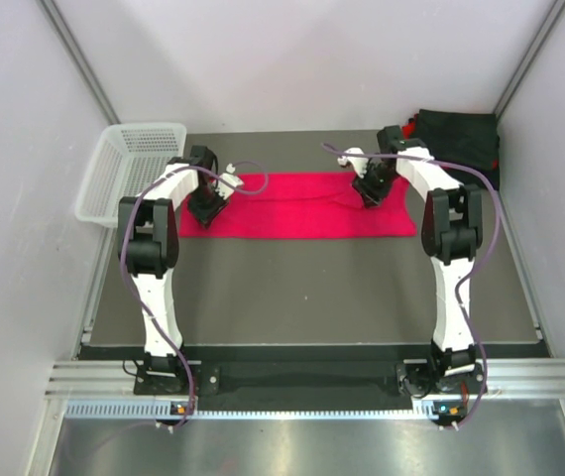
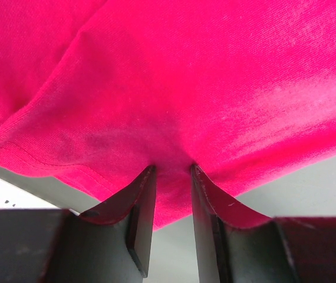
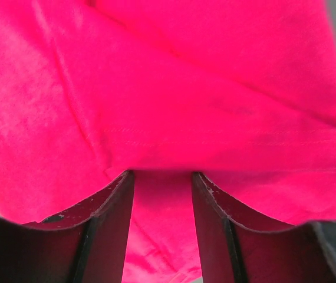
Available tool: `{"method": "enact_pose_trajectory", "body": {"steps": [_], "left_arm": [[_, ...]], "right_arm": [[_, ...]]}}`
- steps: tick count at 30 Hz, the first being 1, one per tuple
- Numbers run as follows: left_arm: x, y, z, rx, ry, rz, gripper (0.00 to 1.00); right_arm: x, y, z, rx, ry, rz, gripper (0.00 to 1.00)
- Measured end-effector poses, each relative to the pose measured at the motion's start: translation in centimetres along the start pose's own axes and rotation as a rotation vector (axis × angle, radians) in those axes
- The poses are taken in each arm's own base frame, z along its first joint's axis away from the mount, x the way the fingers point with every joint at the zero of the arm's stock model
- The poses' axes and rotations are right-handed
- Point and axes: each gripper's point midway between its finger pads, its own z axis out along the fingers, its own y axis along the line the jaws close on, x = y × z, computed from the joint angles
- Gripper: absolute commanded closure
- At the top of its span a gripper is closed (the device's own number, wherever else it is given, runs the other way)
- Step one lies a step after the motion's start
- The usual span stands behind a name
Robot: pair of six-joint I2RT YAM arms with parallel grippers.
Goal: Fold and stack the t-shirts
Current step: Fold the tshirt
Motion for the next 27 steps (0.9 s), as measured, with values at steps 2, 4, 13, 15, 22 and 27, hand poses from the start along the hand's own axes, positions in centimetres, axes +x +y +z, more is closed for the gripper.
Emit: {"method": "enact_pose_trajectory", "body": {"steps": [2, 4, 13, 15, 22, 27], "left_arm": [[0.0, 0.0, 0.0, 0.0, 0.0, 0.0, 0.64], [0.0, 0.0, 0.0, -0.002, -0.002, 0.0, 0.64], [0.1, 0.1, -0.3, -0.02, -0.012, 0.0, 0.58], [0.3, 0.0, -0.4, -0.02, -0.01, 0.0, 0.58], [0.7, -0.4, -0.8, -0.017, -0.003, 0.0, 0.58], [0.8, -0.3, -0.9, -0.021, 0.003, 0.001, 0.57]], "right_arm": [[-0.6, -0.5, 0.1, 0.01, -0.009, -0.008, 0.56], [-1.6, -1.1, 0.3, 0.025, -0.025, -0.016, 0.56], [-12.3, -7.9, -3.1, 0.269, -0.319, 0.072, 0.55], [-14.7, -9.1, -5.5, 0.331, -0.402, 0.065, 0.54], [-15.3, -7.9, -10.5, 0.354, -0.463, 0.07, 0.49], [-9.8, -3.5, -8.5, 0.185, -0.321, 0.025, 0.47]]}}
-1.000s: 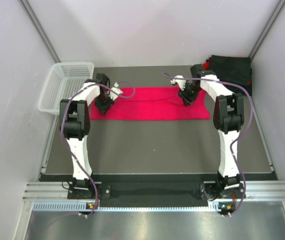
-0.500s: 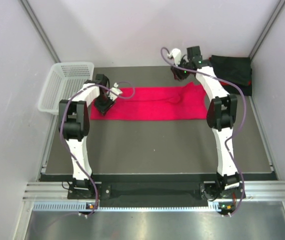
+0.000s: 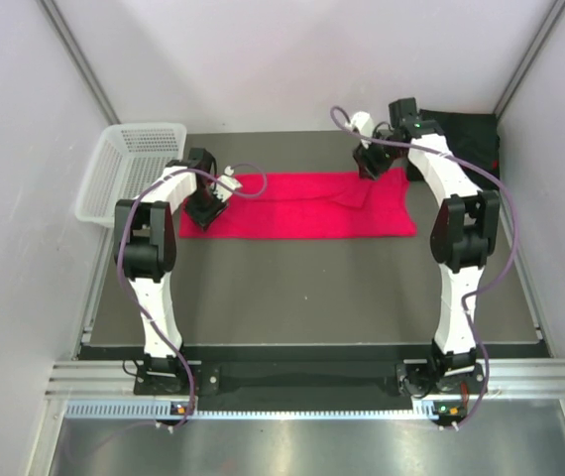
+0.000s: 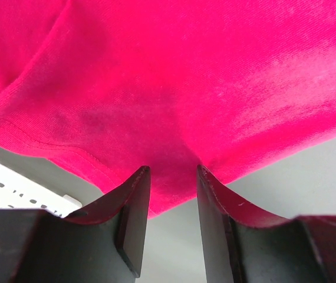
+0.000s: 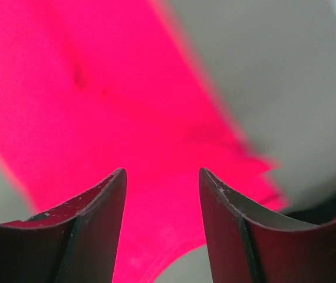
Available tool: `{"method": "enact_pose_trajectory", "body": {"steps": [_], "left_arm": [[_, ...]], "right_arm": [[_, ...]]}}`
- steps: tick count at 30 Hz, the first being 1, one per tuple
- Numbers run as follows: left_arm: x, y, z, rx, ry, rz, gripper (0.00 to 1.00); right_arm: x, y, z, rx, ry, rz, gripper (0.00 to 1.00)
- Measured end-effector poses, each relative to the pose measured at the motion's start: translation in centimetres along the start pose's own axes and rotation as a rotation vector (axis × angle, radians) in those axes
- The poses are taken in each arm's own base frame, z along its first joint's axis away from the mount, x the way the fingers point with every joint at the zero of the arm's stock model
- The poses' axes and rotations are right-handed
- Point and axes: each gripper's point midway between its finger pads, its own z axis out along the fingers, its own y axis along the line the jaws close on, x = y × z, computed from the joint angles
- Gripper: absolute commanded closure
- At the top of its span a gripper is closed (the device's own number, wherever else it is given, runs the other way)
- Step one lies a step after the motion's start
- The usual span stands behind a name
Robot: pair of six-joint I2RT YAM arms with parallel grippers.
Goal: Fold and stack the t-shirts
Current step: Fold the tshirt
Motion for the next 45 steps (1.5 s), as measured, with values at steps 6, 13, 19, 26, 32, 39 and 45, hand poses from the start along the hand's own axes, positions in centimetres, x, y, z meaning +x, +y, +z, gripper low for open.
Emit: {"method": "enact_pose_trajectory", "body": {"steps": [6, 13, 19, 26, 32, 39, 45], "left_arm": [[0.3, 0.4, -0.1, -0.02, 0.016, 0.005, 0.54], [0.4, 0.4, -0.1, -0.026, 0.022, 0.005, 0.54], [0.3, 0.4, -0.1, -0.027, 0.023, 0.007, 0.54], [0.5, 0.5, 0.0, -0.034, 0.032, 0.008, 0.54], [0.5, 0.5, -0.1, -0.039, 0.035, 0.009, 0.54], [0.6, 0.5, -0.1, -0.042, 0.038, 0.009, 0.54], [0.6, 0.6, 0.0, -0.044, 0.041, 0.009, 0.54]], "right_arm": [[8.8, 6.7, 0.4, -0.264, 0.203, -0.077, 0.47], [12.5, 9.0, 0.5, -0.347, 0.269, -0.173, 0.47], [10.4, 7.3, 0.6, -0.301, 0.228, -0.254, 0.48], [8.4, 6.5, 0.8, -0.279, 0.203, -0.334, 0.53], [8.0, 7.1, 2.0, -0.302, 0.206, -0.382, 0.57], [9.4, 7.2, 4.0, -0.333, 0.243, -0.39, 0.57], [9.9, 7.0, 4.5, -0.335, 0.258, -0.396, 0.58]]}}
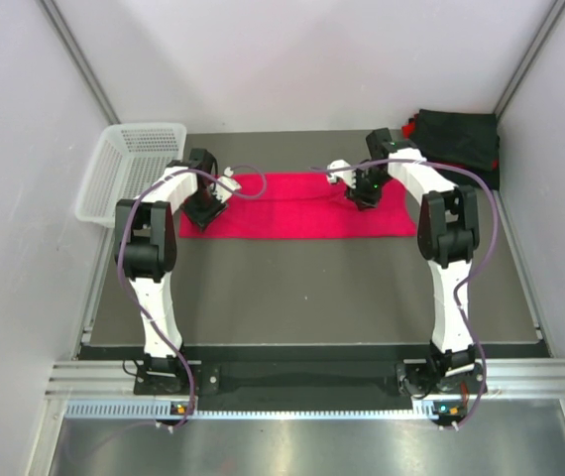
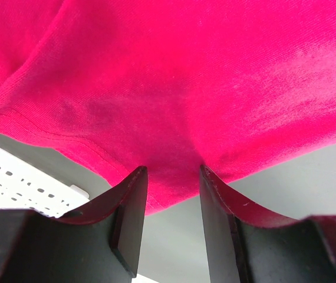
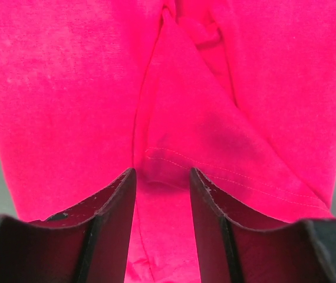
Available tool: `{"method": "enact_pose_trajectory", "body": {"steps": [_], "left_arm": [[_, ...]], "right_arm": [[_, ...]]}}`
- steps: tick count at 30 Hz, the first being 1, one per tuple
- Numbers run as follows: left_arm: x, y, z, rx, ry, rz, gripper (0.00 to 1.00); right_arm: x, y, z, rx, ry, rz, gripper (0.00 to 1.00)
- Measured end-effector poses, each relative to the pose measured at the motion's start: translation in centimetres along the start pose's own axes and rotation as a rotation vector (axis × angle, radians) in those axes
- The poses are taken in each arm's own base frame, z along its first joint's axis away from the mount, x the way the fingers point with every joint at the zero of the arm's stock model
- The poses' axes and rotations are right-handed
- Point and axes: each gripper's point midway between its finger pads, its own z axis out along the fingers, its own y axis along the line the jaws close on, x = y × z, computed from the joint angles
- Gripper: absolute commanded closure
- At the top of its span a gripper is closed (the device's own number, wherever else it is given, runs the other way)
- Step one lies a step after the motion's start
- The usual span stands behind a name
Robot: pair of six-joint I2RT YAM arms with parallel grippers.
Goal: Fold and stack the t-shirts
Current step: Fold the tshirt
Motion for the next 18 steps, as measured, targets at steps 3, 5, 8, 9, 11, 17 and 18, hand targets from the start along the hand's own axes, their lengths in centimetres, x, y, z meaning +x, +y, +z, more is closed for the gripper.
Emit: {"method": "enact_pose_trajectory", "body": {"steps": [3, 5, 8, 9, 11, 17, 18], "left_arm": [[0.0, 0.0, 0.01, 0.0, 0.0, 0.0, 0.54], [0.03, -0.03, 0.11, 0.001, 0.002, 0.0, 0.54], [0.15, -0.1, 0.41, 0.005, 0.01, 0.001, 0.54], [0.15, -0.08, 0.42, 0.005, 0.01, 0.001, 0.54], [0.15, -0.08, 0.43, 0.004, 0.011, 0.001, 0.54], [0.14, -0.08, 0.42, 0.002, 0.013, 0.002, 0.54], [0.15, -0.08, 0.43, 0.002, 0.014, 0.002, 0.54]], "right_arm": [[-0.01, -0.37, 0.09, 0.007, 0.002, -0.002, 0.65], [0.04, -0.5, 0.1, 0.01, 0.006, -0.003, 0.7], [-0.03, -0.93, 0.07, 0.02, 0.007, -0.007, 0.79], [-0.03, -1.03, 0.06, 0.022, 0.008, -0.008, 0.8], [0.04, -1.06, 0.16, 0.022, 0.01, -0.007, 0.82], [0.1, -1.03, 0.18, 0.021, 0.012, -0.007, 0.92], [0.1, -1.03, 0.18, 0.021, 0.012, -0.007, 0.96]]}}
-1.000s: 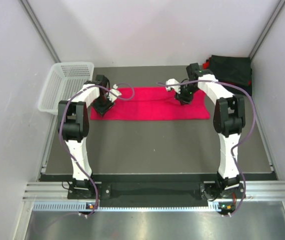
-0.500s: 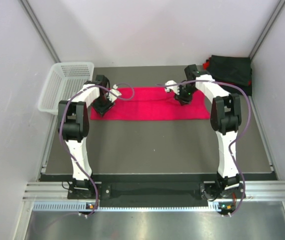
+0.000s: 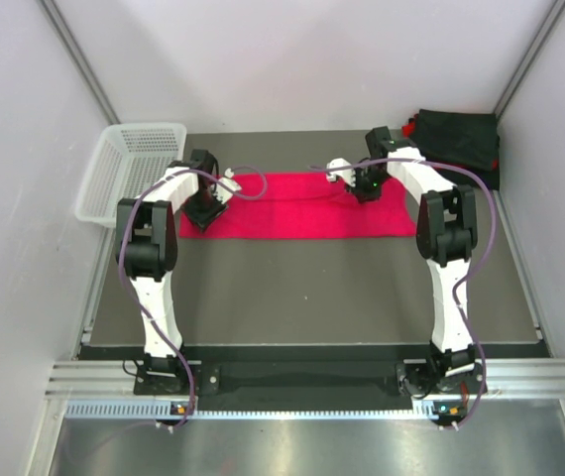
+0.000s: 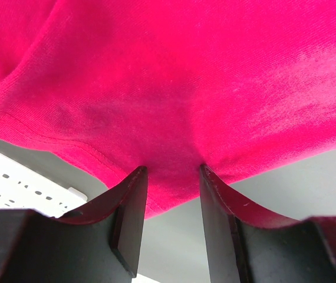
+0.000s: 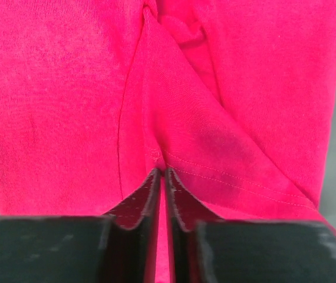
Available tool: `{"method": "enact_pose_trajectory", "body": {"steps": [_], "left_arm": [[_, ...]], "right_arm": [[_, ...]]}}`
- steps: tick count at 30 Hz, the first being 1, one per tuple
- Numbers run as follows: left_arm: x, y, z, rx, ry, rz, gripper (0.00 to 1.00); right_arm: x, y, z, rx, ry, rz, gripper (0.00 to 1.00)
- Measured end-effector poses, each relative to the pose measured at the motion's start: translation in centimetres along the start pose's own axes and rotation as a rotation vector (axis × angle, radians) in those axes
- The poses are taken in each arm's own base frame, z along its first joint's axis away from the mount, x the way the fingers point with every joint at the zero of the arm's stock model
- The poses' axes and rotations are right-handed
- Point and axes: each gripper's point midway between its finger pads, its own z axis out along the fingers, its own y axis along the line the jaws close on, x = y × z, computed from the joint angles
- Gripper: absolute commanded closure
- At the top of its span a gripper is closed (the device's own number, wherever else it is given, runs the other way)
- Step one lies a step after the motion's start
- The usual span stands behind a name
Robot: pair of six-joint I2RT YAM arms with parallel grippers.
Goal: Fold and stack the t-shirts
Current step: Fold the tshirt
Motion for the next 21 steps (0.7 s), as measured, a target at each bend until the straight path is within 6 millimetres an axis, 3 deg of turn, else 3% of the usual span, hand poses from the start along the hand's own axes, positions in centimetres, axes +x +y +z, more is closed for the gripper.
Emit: {"method": "enact_pose_trajectory", "body": {"steps": [10, 18, 19, 20, 21], "left_arm": [[0.0, 0.0, 0.0, -0.004, 0.003, 0.003, 0.54], [0.0, 0.0, 0.0, -0.005, 0.004, 0.004, 0.54], [0.0, 0.0, 0.0, -0.005, 0.004, 0.004, 0.54], [0.0, 0.0, 0.0, -0.005, 0.004, 0.004, 0.54], [0.0, 0.0, 0.0, -0.005, 0.004, 0.004, 0.54]], "right_arm": [[-1.8, -1.6, -0.4, 0.058, -0.032, -0.038, 1.0], [-6.9, -4.1, 0.7, 0.191, -0.076, -0.167, 1.0], [-7.7, -4.7, 0.7, 0.224, -0.079, -0.185, 0.98], [-8.4, -5.4, 0.7, 0.26, -0.085, -0.202, 0.82], [-9.1, -6.1, 0.9, 0.302, -0.092, -0.212, 0.73]]}}
